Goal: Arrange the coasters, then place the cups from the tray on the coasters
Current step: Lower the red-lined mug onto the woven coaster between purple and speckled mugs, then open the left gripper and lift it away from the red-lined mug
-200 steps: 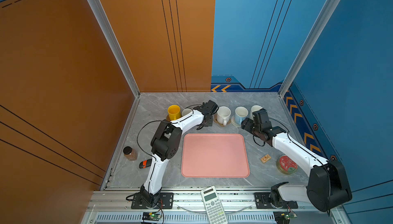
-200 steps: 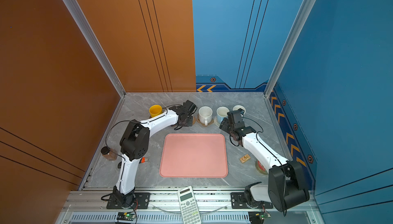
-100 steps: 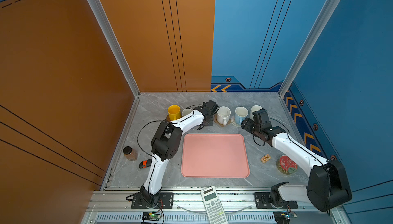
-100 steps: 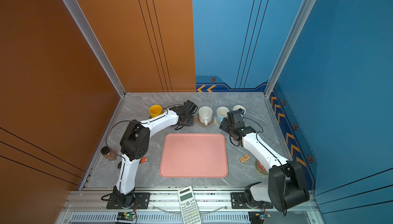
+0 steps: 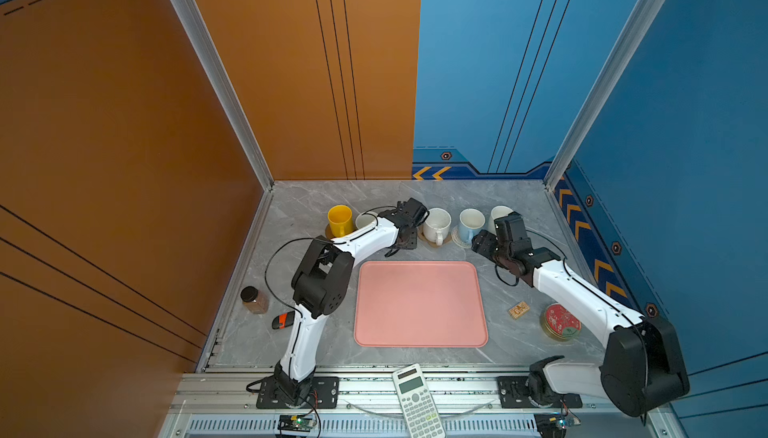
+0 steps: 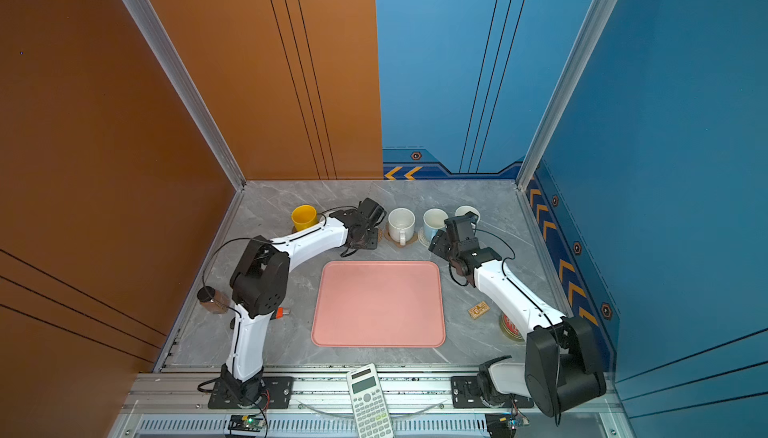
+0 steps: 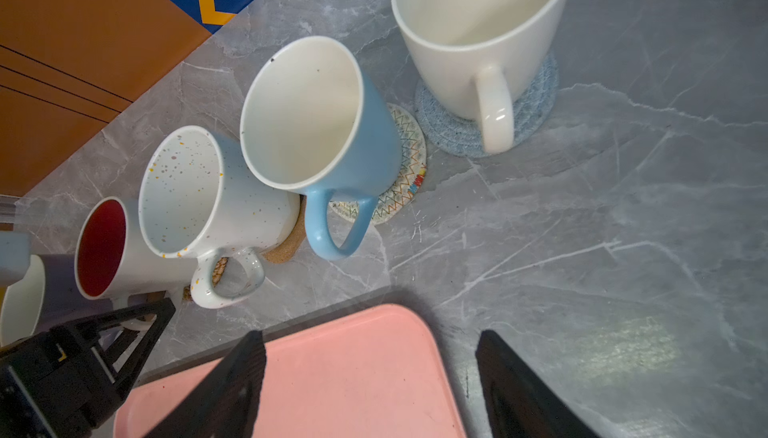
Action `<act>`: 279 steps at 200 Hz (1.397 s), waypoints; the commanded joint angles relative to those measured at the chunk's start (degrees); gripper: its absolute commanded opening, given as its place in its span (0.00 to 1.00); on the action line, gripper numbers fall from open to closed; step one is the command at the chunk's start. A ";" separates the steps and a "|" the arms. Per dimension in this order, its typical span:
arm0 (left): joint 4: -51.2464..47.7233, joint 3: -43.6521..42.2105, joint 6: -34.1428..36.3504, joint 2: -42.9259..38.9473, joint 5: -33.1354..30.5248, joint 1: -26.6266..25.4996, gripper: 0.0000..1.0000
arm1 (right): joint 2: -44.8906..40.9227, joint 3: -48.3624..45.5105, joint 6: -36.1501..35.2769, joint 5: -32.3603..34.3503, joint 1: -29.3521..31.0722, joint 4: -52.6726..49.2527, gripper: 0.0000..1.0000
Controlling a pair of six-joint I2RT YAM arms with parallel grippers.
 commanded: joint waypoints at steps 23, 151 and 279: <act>-0.65 -2.19 0.41 -5.94 -2.93 -0.95 0.50 | -2.88 0.15 -0.49 -0.46 -0.27 -2.03 0.78; 0.57 -11.78 2.41 -22.26 -5.70 -2.85 0.61 | -10.49 -2.68 -0.42 0.97 0.43 -2.40 0.81; 11.03 -36.99 10.07 -53.98 -10.35 2.52 0.93 | -17.89 -3.24 -0.80 6.04 1.88 -5.63 1.00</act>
